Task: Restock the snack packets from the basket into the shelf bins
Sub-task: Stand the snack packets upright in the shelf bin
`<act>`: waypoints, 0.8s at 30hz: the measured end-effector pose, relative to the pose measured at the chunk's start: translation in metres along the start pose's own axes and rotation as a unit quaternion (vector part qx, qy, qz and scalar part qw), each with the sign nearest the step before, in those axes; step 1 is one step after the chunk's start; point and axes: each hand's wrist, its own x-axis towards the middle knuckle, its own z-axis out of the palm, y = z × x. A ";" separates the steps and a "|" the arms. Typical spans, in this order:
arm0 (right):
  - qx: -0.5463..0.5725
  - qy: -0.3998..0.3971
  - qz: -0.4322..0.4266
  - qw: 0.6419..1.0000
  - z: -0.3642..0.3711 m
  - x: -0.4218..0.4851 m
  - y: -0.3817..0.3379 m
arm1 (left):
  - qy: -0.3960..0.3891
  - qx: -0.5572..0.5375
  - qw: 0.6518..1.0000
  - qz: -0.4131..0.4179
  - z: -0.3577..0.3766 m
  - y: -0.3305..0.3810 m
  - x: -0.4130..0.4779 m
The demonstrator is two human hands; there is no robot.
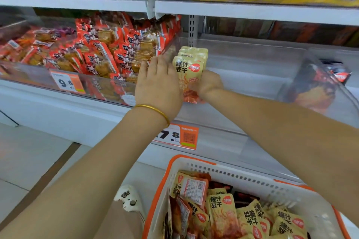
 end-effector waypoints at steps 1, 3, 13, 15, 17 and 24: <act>0.004 0.008 0.002 1.000 0.002 0.002 -0.001 | 0.002 0.001 1.000 0.000 0.000 0.000 0.000; 0.017 0.006 0.010 1.000 0.002 0.005 -0.003 | 0.006 0.003 1.000 0.002 0.000 0.000 0.000; 0.094 -0.080 0.087 0.989 -0.010 -0.007 -0.004 | 0.034 -0.015 0.999 0.009 -0.002 0.002 -0.005; 0.093 -0.083 0.079 0.989 -0.021 -0.017 -0.006 | 0.054 -0.043 0.997 0.023 -0.005 0.005 -0.010; 0.082 -0.073 0.058 0.992 -0.038 -0.029 -0.010 | 0.086 -0.083 0.992 0.040 -0.009 0.010 -0.022; 0.283 -0.054 -0.094 0.953 -0.105 -0.170 0.016 | 0.210 -0.269 0.933 0.109 -0.001 0.046 -0.113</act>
